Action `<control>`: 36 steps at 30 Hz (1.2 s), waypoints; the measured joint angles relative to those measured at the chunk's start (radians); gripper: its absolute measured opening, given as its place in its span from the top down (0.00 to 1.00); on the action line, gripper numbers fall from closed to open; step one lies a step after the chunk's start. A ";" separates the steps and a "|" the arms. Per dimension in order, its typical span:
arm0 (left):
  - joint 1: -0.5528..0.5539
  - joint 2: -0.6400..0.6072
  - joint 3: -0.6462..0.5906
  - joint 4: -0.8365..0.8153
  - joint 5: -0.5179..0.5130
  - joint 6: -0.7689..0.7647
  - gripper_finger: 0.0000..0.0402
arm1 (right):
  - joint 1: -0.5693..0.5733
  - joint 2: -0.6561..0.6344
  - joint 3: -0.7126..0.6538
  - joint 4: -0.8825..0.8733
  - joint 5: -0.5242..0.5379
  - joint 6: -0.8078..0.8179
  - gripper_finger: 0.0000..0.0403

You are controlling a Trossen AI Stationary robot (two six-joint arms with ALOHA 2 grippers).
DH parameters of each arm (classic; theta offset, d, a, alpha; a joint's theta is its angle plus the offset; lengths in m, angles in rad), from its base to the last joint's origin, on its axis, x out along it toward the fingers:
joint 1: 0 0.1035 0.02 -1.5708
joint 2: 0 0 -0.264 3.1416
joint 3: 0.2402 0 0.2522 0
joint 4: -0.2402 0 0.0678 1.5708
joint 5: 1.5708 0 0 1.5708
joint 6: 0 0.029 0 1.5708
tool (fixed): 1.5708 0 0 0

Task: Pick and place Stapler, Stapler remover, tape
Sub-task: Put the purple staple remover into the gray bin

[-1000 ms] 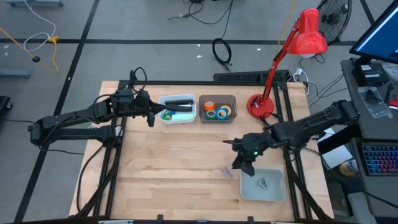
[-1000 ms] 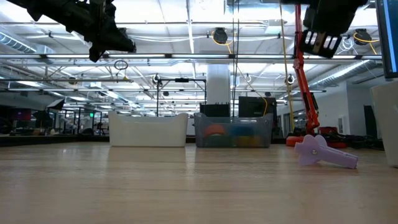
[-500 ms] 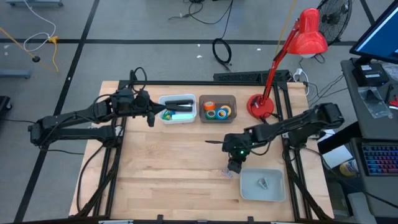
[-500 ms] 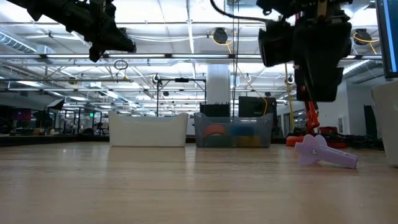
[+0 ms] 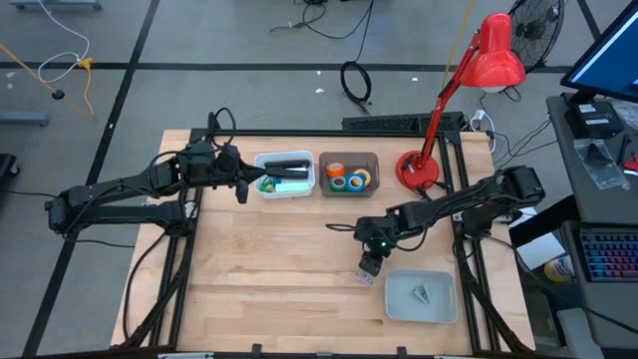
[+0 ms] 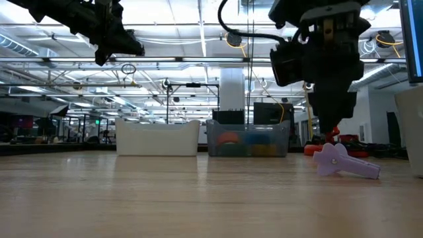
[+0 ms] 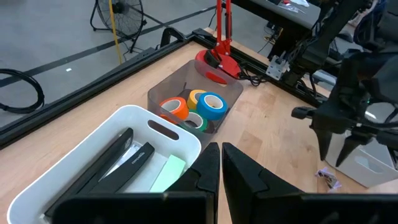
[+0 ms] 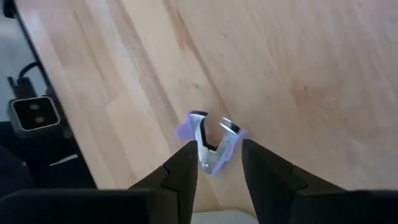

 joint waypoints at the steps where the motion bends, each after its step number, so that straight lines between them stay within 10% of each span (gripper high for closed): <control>1: 0.000 0.000 0.000 0.000 0.000 0.000 0.95 | 0.000 0.008 0.000 0.003 -0.001 0.004 0.70; 36: 0.000 0.000 0.000 -0.001 0.000 0.044 0.95 | -0.003 0.106 -0.001 -0.012 -0.032 0.048 0.73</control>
